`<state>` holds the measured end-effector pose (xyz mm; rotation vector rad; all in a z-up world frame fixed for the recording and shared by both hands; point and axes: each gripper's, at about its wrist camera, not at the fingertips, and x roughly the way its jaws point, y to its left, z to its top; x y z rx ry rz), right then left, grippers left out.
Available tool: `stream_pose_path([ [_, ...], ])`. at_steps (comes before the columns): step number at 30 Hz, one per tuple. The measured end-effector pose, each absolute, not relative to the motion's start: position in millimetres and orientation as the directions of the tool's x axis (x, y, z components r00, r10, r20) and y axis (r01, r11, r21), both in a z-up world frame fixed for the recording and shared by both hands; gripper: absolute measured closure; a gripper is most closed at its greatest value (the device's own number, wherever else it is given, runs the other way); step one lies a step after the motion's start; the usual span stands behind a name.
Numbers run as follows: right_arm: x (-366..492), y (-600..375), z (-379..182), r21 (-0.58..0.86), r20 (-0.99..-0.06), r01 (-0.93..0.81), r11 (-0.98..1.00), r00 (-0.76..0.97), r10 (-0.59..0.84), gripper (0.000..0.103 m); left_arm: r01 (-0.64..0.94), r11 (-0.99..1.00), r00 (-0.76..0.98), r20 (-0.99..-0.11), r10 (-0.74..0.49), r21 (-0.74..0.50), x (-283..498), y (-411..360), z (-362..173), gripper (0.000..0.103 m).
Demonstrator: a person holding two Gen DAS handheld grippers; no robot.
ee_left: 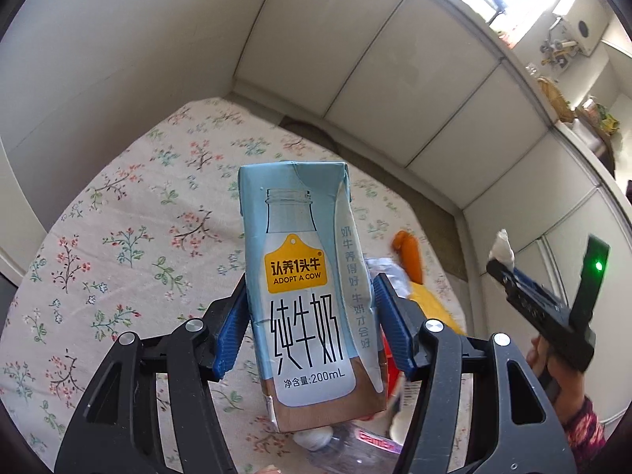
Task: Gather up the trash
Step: 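Lift the milk carton with the left tool while the right tool grasps the white tissue, then drop the tissue into the white bin with the right tool while the left tool drops the carton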
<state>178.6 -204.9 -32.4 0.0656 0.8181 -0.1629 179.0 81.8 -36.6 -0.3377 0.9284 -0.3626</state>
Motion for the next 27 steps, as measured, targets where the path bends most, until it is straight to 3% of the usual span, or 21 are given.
stream_pose_path([
  [11,61.0,-249.4,-11.0,0.031,-0.701,0.365,0.931,0.672,-0.240,0.058,0.218,0.878,0.569,-0.675,-0.469,-0.426,130.4,47.8,-14.2,0.045],
  [27,-55.7,-354.9,-69.5,0.027,-0.831,0.617,0.786,0.451,-0.325,0.054,0.370,0.835,0.454,-0.705,-0.545,-0.407,61.7,-63.2,-21.8,0.045],
])
